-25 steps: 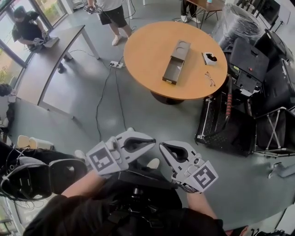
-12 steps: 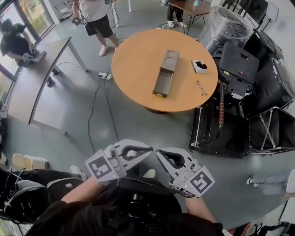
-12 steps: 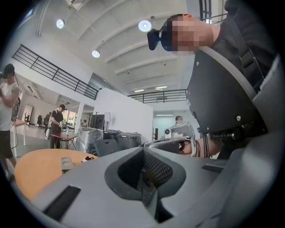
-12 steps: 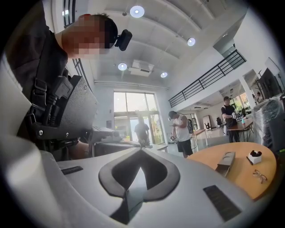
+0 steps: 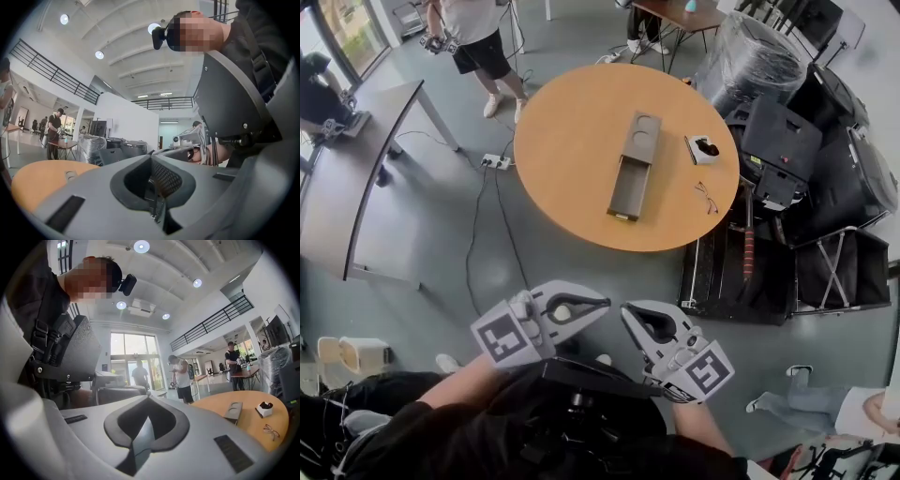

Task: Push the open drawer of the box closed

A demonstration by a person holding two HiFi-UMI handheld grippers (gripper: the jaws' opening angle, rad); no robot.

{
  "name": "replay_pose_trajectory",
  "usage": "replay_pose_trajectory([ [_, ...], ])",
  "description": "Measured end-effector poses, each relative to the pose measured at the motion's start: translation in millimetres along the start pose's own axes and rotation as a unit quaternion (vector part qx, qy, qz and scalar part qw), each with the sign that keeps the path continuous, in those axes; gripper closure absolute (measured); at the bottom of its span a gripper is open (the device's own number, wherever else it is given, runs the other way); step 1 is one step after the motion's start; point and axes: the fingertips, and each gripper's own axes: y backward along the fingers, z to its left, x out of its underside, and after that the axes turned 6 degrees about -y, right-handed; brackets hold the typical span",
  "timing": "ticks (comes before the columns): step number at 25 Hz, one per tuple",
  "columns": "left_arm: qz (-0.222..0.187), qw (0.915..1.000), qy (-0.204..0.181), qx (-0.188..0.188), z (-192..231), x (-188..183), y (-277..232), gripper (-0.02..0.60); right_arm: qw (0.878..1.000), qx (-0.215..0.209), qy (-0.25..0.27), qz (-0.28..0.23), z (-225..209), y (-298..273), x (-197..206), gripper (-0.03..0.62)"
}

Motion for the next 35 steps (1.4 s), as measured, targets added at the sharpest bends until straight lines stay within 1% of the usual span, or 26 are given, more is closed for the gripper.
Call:
replay_pose_trajectory([
  [7, -0.017, 0.9995, 0.006, 0.028, 75.7, -6.6, 11.0, 0.549, 1.0, 0.027, -0.011, 0.005, -38.5, -66.1, -12.9, 0.585],
  [14, -0.014, 0.9988, 0.011, 0.046, 134.5, 6.0, 33.8, 0.549, 0.998, 0.058, -0.016, 0.01, -65.3, -119.3, -13.1, 0.585],
  [19, -0.018, 0.9982, 0.026, 0.051, 158.1, 15.7, 42.8, 0.549, 0.997, 0.071, -0.017, 0.011, -74.0, -141.0, -11.4, 0.585],
  [24, -0.02, 0.9979, 0.026, 0.055, 172.7, 21.3, 36.6, 0.549, 0.997, 0.076, -0.021, 0.013, -89.0, -148.4, -8.8, 0.585],
  [28, -0.022, 0.9982, 0.027, 0.05, 184.9, 27.2, 28.6, 0.549, 0.997, 0.075, -0.027, 0.015, -104.2, -151.3, -6.6, 0.585],
  [31, -0.015, 0.9986, 0.021, 0.045, 194.9, 34.0, 17.6, 0.549, 0.997, 0.071, -0.03, 0.018, -120.6, -152.3, -3.7, 0.585],
  [35, -0.013, 0.9993, 0.016, 0.032, 210.1, 41.9, -6.8, 0.549, 0.997, 0.068, -0.036, 0.021, -155.4, -147.9, 2.5, 0.585],
])
